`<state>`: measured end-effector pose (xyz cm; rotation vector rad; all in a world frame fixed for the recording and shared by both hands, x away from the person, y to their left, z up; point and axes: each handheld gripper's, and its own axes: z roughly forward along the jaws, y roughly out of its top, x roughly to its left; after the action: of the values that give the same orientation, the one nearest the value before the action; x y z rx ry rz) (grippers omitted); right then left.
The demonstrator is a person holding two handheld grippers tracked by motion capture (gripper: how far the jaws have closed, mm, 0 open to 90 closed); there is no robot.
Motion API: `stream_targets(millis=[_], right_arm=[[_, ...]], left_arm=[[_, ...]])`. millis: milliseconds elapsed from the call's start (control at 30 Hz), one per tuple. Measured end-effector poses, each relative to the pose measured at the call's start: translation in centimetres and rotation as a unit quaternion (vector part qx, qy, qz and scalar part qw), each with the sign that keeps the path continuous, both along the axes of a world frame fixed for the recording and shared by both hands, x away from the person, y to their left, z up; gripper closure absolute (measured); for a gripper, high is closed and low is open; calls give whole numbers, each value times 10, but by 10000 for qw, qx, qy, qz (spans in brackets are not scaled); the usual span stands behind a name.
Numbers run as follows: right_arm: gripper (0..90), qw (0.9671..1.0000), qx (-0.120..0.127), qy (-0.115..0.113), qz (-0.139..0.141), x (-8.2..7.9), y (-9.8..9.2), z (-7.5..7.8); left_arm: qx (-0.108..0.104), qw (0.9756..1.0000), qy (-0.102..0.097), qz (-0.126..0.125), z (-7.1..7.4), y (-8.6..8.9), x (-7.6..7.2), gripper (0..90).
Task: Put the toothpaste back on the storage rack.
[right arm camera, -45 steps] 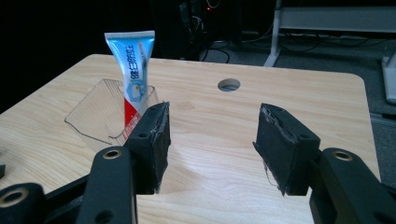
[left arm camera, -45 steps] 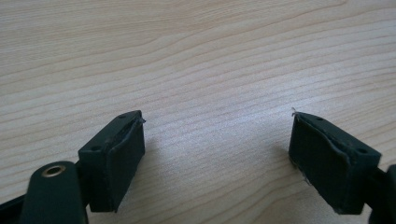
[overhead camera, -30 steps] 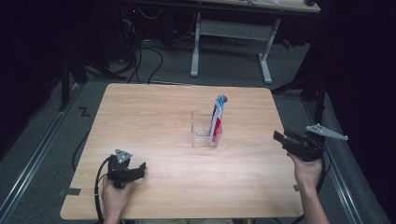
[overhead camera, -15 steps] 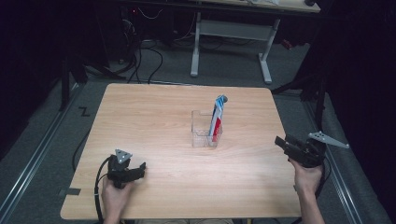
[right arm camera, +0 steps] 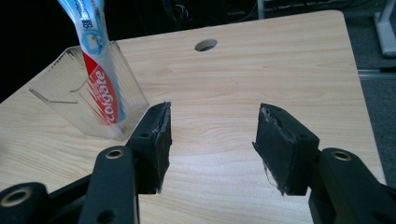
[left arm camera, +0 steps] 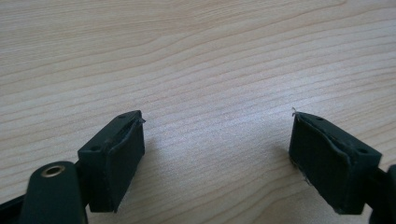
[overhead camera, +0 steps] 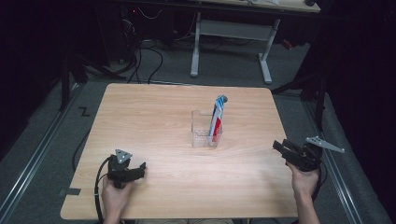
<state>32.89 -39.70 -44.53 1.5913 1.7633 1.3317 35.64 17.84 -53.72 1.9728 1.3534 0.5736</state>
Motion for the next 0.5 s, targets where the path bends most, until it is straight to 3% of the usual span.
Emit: stream_targets(millis=[300, 500], right_arm=[[463, 9999, -51, 152, 26, 3, 7, -16], [472, 9993, -212, 307, 6, 7, 14, -28]], left_arm=[[-2, 10000, -1, 6, 0, 0, 0, 185], [-2, 10000, 2, 3, 0, 0, 0, 185]])
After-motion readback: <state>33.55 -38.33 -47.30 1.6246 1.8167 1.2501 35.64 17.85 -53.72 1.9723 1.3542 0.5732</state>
